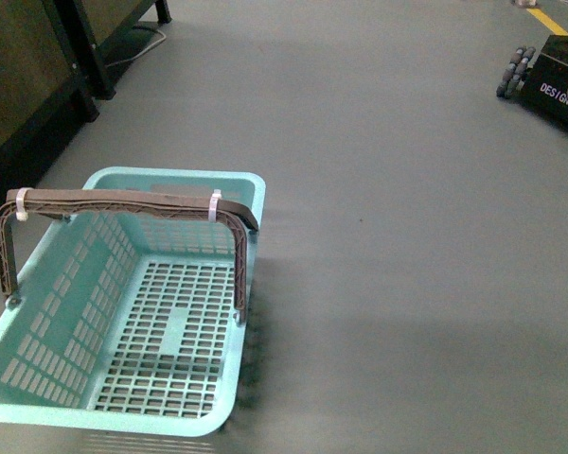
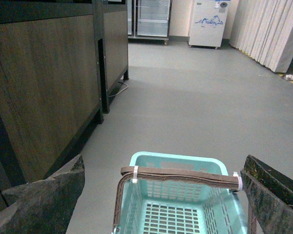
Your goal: Pick mango and avocado into basket
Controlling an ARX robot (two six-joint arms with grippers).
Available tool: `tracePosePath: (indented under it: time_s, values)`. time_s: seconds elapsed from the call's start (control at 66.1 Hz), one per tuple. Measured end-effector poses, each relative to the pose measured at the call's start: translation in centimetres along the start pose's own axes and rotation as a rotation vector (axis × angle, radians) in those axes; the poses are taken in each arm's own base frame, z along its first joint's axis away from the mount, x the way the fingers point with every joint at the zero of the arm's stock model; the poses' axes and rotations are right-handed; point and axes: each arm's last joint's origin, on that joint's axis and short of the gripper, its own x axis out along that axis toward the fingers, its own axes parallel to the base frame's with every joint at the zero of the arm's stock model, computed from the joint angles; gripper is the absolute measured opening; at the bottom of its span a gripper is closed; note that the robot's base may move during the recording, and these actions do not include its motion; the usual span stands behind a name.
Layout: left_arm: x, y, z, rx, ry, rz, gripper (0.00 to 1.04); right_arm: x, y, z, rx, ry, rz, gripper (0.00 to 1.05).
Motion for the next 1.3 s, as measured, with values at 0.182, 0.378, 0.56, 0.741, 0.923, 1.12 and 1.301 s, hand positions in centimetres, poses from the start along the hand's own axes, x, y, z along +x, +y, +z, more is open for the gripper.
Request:
tracePosePath:
  time_s: [0.182, 0.378, 0.56, 0.741, 0.923, 1.12, 1.301]
  values:
    - [0.0, 0.0, 0.0, 0.000, 0.000, 0.000, 0.96, 0.0, 0.0, 0.0, 0.000, 0.000, 0.000, 0.96]
    - [0.0, 0.0, 0.0, 0.000, 0.000, 0.000, 0.96, 0.0, 0.0, 0.0, 0.000, 0.000, 0.000, 0.96]
    - [2.1, 0.0, 0.9, -0.553, 0.280, 0.087, 0.96, 0.0, 0.0, 0.0, 0.000, 0.000, 0.001, 0.96]
    - [7.0, 0.2, 0.7, -1.089, 0.317, 0.179, 0.96, 0.0, 0.0, 0.0, 0.000, 0.000, 0.001, 0.96]
    - [12.2, -0.2, -4.5, -1.304, 0.455, 0.322, 0.96, 0.0, 0.0, 0.0, 0.000, 0.000, 0.001, 0.96]
    - [17.7, -0.9, -8.8, -1.350, 0.539, 0.420, 0.96, 0.0, 0.0, 0.0, 0.000, 0.000, 0.001, 0.96]
    - [23.1, -3.5, -11.0, -1.345, 0.581, 0.401, 0.96, 0.0, 0.0, 0.0, 0.000, 0.000, 0.001, 0.96]
